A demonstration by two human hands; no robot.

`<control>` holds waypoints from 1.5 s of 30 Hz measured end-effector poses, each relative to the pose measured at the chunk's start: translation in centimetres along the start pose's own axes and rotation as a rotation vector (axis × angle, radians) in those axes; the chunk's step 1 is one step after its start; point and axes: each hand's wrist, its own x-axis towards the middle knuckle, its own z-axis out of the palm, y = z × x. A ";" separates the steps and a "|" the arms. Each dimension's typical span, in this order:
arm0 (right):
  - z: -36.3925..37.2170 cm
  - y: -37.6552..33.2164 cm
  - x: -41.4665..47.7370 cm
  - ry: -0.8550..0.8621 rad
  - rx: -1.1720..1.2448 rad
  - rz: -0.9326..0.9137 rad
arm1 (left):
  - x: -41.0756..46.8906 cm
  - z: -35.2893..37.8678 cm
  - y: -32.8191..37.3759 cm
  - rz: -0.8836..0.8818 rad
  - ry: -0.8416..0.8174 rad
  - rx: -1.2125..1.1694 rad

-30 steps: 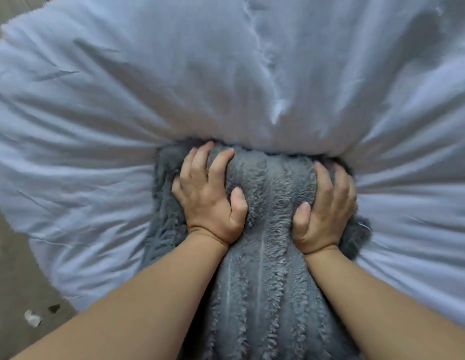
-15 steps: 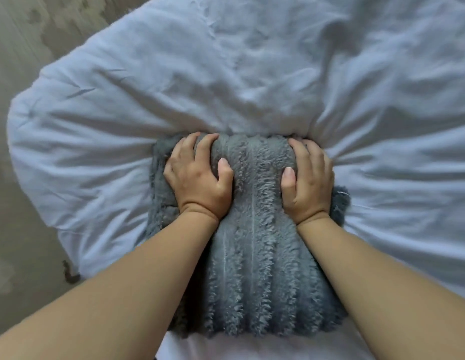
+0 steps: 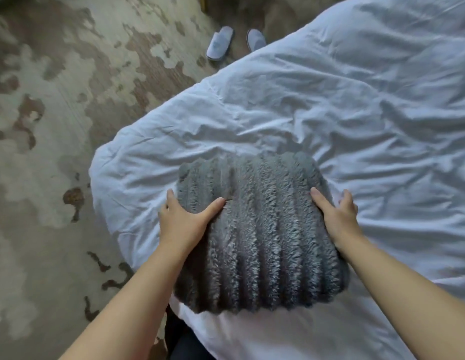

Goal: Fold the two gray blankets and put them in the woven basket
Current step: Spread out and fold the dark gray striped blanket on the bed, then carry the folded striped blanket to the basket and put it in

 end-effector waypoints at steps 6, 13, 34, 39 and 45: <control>0.5 1.6 -1.6 -0.352 0.277 0.257 | 1.2 1.0 -1.9 -0.242 -0.492 -0.511; 0.9 0.0 -3.0 -0.397 0.228 0.208 | 2.2 0.2 -3.2 -0.307 -0.654 -0.501; 5.3 -9.4 -28.4 -0.625 0.499 -0.123 | -11.6 -22.7 -15.0 -0.155 -0.481 -0.990; 12.8 -17.9 -32.7 -0.725 0.531 -0.152 | -7.7 -30.7 -18.6 -0.141 -0.445 -1.124; 19.7 -26.0 -34.2 -0.770 0.543 -0.203 | -1.1 -38.6 -19.2 -0.104 -0.392 -1.133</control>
